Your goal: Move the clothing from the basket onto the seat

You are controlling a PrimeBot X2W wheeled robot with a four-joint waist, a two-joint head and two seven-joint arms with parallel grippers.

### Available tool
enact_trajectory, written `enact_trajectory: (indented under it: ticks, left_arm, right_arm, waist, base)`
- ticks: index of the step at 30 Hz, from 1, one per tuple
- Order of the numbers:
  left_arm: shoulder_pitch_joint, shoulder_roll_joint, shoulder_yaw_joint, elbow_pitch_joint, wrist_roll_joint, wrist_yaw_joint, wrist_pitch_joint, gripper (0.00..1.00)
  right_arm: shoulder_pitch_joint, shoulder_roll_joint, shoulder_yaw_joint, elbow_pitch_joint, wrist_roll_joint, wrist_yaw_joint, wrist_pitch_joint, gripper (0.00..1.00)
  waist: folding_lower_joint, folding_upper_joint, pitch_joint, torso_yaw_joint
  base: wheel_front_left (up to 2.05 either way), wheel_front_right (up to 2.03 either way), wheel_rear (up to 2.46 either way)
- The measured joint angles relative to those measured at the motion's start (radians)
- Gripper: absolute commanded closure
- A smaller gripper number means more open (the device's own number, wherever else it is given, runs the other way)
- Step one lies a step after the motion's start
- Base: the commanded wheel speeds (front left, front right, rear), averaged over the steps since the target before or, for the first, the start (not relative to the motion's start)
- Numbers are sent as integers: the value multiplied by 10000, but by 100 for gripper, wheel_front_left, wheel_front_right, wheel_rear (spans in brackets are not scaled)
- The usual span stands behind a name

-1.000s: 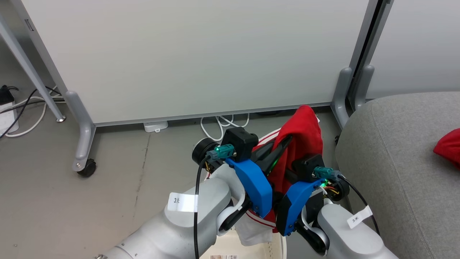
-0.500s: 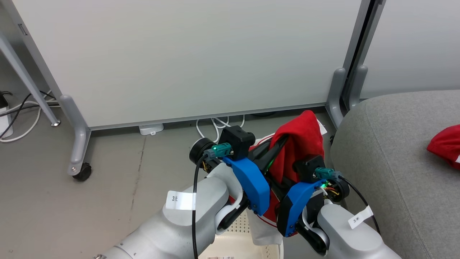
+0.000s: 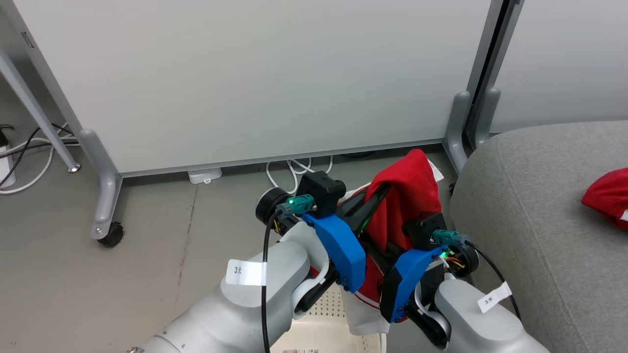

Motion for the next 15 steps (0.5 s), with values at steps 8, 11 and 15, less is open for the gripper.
enact_trajectory:
  ticks: [8,11,15]
  left_arm:
    - [143,0,424,-65,500,0,0,0]
    - [338,-2,784,-102,995,0,-2,0]
    - [1056,186,1710,-378,1781,-2,-4,0]
  right_arm:
    - [-98,-69,173,92,209,0,-159,100]
    - [-104,-128,215,119,280,0,-201,100]
    - [-107,-238,213,128,357,-2,-291,100]
  waist:
    - [0,0,12,-11]
    - [0,0,28,-17]
    - [0,0,60,-30]
  base:
    - [0,0,0]
    - [0,0,0]
    - [0,0,0]
